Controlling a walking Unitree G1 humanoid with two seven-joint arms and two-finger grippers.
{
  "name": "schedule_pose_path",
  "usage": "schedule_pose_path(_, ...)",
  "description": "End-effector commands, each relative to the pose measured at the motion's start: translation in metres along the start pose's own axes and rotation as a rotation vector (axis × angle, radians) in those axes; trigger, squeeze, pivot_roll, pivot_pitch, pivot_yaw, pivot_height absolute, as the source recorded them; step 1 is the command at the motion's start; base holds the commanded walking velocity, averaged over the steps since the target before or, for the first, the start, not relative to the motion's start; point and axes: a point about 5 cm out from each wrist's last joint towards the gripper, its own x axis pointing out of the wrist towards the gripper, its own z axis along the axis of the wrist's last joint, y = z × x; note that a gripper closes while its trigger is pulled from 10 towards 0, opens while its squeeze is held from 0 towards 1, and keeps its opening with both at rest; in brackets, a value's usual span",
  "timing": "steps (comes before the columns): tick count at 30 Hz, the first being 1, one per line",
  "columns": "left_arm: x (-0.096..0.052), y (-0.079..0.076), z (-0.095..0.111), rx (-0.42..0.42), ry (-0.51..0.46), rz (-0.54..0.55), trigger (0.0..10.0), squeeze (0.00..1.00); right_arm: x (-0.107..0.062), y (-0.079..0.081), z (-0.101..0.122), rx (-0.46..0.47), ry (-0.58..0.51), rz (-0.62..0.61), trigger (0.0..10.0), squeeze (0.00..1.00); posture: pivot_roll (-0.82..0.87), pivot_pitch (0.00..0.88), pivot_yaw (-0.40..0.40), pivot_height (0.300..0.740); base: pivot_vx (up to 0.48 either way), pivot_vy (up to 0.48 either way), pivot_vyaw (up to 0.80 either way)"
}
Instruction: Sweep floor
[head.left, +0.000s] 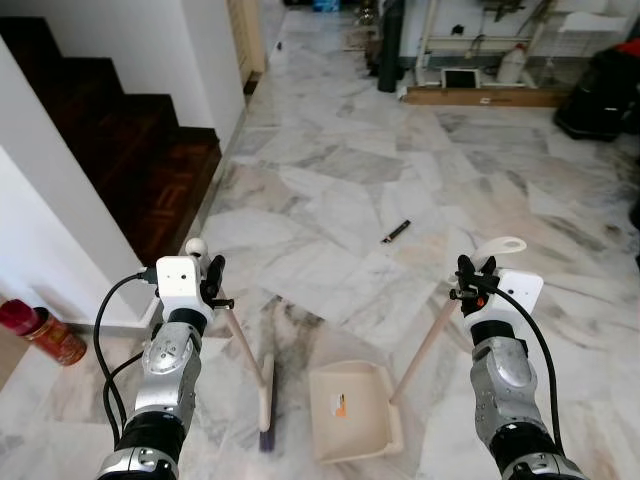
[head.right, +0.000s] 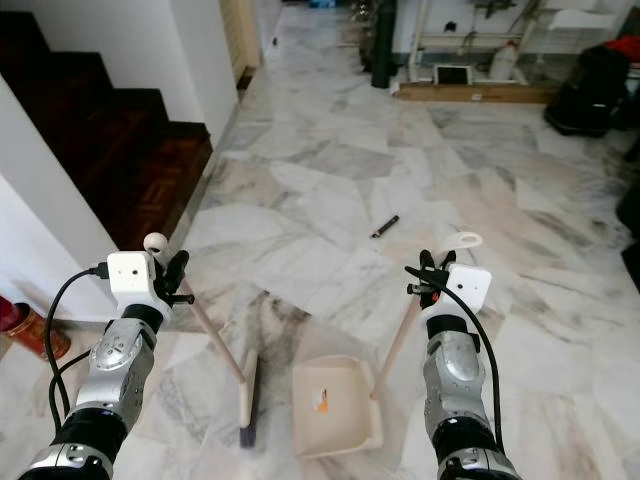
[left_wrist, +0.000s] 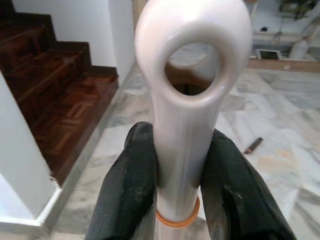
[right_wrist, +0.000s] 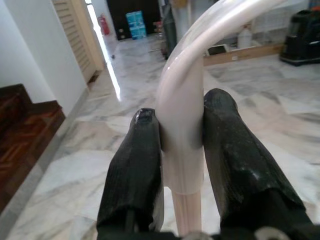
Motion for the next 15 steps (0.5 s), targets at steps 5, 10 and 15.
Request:
schedule_pose_path(5,0.0065,-0.0053,0.0145,-0.013,-0.067,-0.014,10.0,0.0,0.0069,-0.0025,0.0151,0.003,-0.072,-0.008,10.0,0.0,0.03,0.029,0.053,0.74,0.337,0.0,0.0)
schedule_pose_path(10,0.0064,-0.0057,0.0151,-0.014,-0.071,-0.017,10.0,0.0,0.007,-0.0026,0.0155,0.004,-0.074,-0.007,10.0,0.0,0.03,0.025,0.052,0.74,0.34,0.0,0.0)
schedule_pose_path(15,0.0063,-0.0064,0.0148,-0.015,-0.07,-0.018,10.0,0.0,0.0067,-0.003,0.0151,0.005,-0.072,-0.008,10.0,0.0,0.03,0.02,0.049,0.74,0.341,0.0,0.0)
